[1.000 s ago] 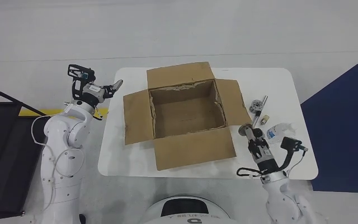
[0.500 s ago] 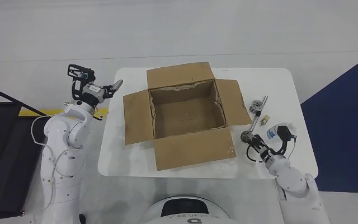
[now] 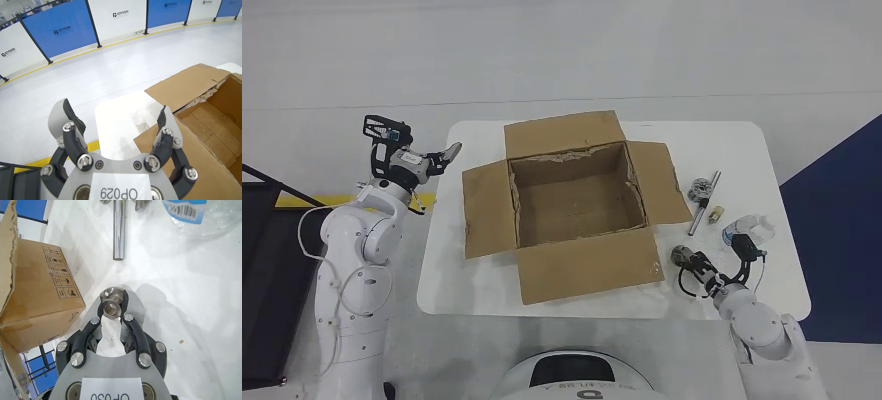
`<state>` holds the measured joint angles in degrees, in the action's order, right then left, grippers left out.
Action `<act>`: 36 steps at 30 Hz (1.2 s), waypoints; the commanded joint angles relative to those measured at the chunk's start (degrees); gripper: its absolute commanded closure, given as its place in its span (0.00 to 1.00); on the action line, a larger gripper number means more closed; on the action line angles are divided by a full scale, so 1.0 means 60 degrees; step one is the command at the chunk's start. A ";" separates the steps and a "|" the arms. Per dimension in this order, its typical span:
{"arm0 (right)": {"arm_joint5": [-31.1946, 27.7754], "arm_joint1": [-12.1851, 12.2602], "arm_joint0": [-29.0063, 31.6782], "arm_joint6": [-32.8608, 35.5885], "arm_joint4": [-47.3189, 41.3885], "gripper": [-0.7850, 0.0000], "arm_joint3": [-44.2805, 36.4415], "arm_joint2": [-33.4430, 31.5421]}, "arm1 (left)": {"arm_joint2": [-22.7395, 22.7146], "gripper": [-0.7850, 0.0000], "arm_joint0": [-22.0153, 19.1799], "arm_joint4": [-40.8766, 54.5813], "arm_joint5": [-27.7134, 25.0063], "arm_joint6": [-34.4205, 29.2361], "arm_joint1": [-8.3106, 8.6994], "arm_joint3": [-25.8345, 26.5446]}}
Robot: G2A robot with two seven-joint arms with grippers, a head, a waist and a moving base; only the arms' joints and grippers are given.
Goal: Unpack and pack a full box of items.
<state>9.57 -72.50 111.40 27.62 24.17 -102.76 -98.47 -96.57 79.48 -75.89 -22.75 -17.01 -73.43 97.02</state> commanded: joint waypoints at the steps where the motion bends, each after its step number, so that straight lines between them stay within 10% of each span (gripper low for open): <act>1: 0.0130 0.0001 -0.0051 -0.0003 -0.0035 1.00 0.0035 0.0005 | 0.0000 0.00 0.0000 0.0000 0.0000 0.0000 0.0000 0.0000; 6: 0.0089 0.0010 0.0026 -0.0052 -0.0065 1.00 -0.0030 0.0023 | 0.0000 0.00 0.0000 0.0000 0.0000 0.0000 0.0000 0.0000; 10: 0.0014 0.0013 0.0174 -0.0121 -0.0095 0.63 -0.0138 0.0051 | 0.0000 0.00 0.0000 0.0000 0.0000 0.0000 0.0000 0.0000; 16: -0.0033 0.0018 0.0312 -0.0217 -0.0193 0.51 -0.0164 0.0057 | 0.0000 0.00 0.0000 0.0000 0.0000 0.0000 0.0000 0.0000; 19: -0.0258 0.0005 0.0531 -0.0503 -0.0348 0.21 -0.0289 0.0021 | 0.0000 0.00 0.0000 0.0000 0.0000 0.0000 0.0000 0.0000; 23: -0.1640 -0.0035 0.1134 -0.1299 -0.0994 0.23 -0.0508 -0.0155 | 0.0000 0.00 0.0000 0.0000 0.0000 0.0000 0.0000 0.0000; 26: -0.3374 -0.0071 0.1700 -0.2091 -0.1512 0.02 -0.0594 -0.0319 | 0.0000 0.00 0.0000 0.0000 0.0000 0.0000 0.0000 0.0000; 31: -0.6033 -0.0064 0.2161 -0.2669 -0.1292 0.34 -0.0836 -0.0347 | 0.0000 0.00 0.0000 0.0000 0.0000 0.0000 0.0000 0.0000; 36: -0.6117 -0.0002 0.1915 -0.1792 0.0251 0.35 -0.1784 0.0134 | 0.0000 0.00 0.0000 0.0000 0.0000 0.0000 0.0000 0.0000</act>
<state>-29.07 -72.52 123.31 16.01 23.43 -111.98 -98.51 -96.57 79.48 -75.89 -22.75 -17.01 -73.43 97.02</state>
